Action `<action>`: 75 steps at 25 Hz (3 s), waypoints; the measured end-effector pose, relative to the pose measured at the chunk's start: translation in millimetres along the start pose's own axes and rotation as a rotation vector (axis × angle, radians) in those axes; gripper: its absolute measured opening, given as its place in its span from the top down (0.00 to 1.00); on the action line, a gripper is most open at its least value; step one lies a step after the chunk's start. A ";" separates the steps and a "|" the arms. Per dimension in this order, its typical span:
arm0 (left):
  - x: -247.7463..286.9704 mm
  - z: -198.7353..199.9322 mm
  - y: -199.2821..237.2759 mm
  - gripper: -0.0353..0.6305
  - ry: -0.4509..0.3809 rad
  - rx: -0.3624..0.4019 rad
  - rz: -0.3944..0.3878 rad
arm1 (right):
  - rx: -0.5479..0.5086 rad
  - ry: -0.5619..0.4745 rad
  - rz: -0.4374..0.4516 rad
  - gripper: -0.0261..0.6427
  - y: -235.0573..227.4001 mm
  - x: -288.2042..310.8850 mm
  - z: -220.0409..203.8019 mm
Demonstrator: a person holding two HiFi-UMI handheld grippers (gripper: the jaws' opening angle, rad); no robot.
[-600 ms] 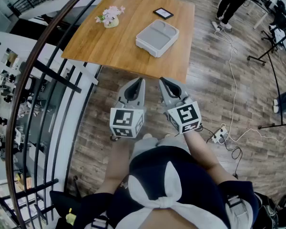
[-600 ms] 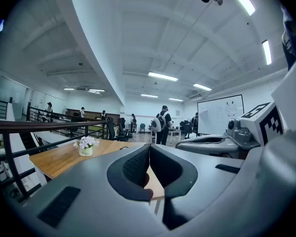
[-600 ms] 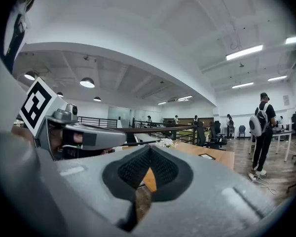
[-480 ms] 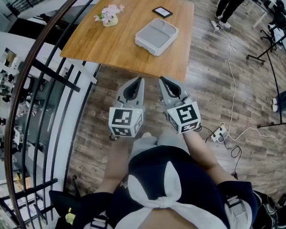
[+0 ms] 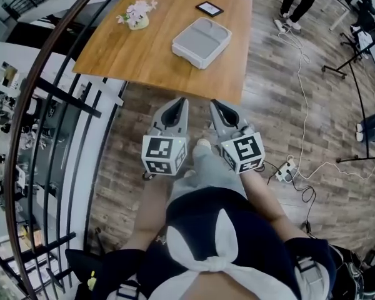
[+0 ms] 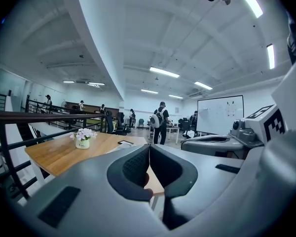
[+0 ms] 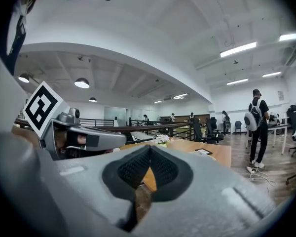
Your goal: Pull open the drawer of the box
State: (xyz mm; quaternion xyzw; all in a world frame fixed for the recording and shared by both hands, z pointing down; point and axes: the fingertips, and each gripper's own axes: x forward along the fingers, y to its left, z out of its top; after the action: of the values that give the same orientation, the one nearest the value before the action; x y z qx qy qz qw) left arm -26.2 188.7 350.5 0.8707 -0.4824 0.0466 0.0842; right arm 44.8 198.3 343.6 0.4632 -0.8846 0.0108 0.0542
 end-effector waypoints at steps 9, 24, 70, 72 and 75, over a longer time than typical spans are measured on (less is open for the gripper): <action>51.3 7.7 31.8 0.92 0.012 -0.077 0.028 | 0.013 0.016 0.035 0.96 -45.2 52.6 1.1; 140.7 12.4 82.7 0.67 0.004 -0.264 0.074 | 0.006 0.023 0.086 0.96 -115.1 127.7 0.3; 279.1 -148.3 179.6 0.57 0.391 -0.888 -0.117 | 0.130 0.244 0.023 0.96 -185.9 261.4 -70.6; 284.3 -152.3 180.6 0.57 0.399 -0.925 -0.137 | 0.132 0.253 0.020 0.96 -187.8 265.2 -73.0; 290.9 -162.9 182.1 0.57 0.421 -0.969 -0.156 | 0.137 0.267 0.019 0.96 -189.7 270.0 -76.8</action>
State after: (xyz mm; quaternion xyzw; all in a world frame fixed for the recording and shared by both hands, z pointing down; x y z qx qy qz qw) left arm -26.3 -116.9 576.2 0.7371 -0.3549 -0.0144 0.5749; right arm 54.6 -125.5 442.7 0.4517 -0.8711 0.1330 0.1394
